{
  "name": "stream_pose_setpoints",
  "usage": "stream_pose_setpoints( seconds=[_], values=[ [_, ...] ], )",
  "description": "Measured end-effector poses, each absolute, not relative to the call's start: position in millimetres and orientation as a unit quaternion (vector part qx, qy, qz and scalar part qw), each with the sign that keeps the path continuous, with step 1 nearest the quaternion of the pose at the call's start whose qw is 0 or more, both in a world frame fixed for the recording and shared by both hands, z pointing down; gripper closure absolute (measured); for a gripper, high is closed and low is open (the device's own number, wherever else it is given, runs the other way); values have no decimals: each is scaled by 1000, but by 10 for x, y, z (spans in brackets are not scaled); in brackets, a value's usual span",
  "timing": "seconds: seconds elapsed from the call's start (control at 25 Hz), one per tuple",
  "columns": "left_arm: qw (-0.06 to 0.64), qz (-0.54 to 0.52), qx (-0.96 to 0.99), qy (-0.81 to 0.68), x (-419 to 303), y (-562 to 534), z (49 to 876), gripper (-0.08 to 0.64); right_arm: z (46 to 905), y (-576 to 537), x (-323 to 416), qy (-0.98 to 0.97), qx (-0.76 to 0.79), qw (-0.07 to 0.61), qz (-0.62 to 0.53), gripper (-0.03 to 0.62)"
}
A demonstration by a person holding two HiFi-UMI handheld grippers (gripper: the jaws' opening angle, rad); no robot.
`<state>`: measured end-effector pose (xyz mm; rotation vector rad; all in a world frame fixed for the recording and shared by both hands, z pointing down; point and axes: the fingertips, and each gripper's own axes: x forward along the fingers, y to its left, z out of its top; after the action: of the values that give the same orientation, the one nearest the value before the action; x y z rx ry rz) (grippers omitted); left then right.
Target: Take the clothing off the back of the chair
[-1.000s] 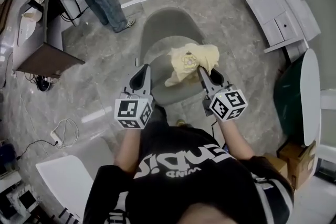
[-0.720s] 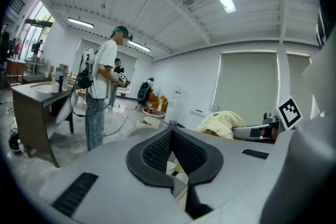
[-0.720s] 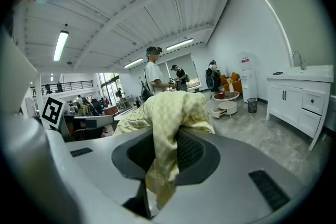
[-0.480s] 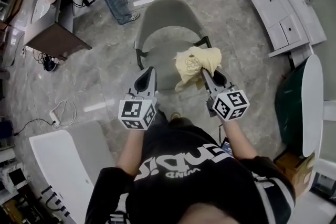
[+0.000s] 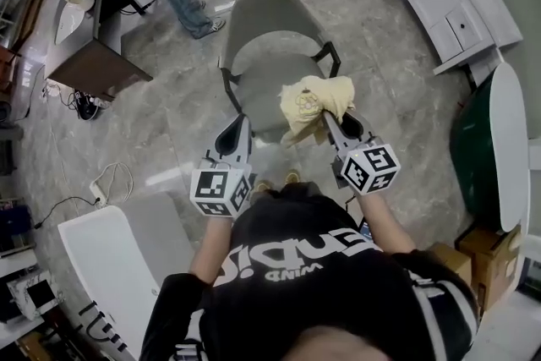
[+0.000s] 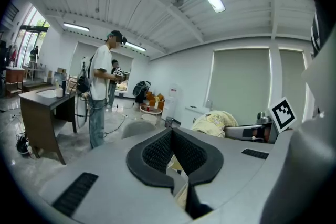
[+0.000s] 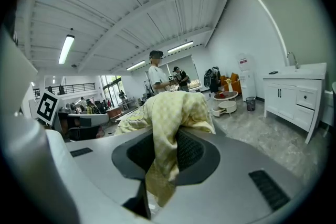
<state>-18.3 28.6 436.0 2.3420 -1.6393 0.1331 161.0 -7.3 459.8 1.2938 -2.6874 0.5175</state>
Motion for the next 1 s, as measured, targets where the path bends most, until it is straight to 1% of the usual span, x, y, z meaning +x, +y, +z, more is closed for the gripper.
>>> stream_pose_setpoints(
  seconds=[0.36, 1.0],
  values=[
    [132, 43, 825, -548, -139, 643, 4332, 545, 4564, 349, 1533, -885, 435, 52, 160, 512],
    [129, 37, 828, -544, -138, 704, 4291, 545, 4509, 457, 1443, -890, 428, 54, 149, 511]
  ],
)
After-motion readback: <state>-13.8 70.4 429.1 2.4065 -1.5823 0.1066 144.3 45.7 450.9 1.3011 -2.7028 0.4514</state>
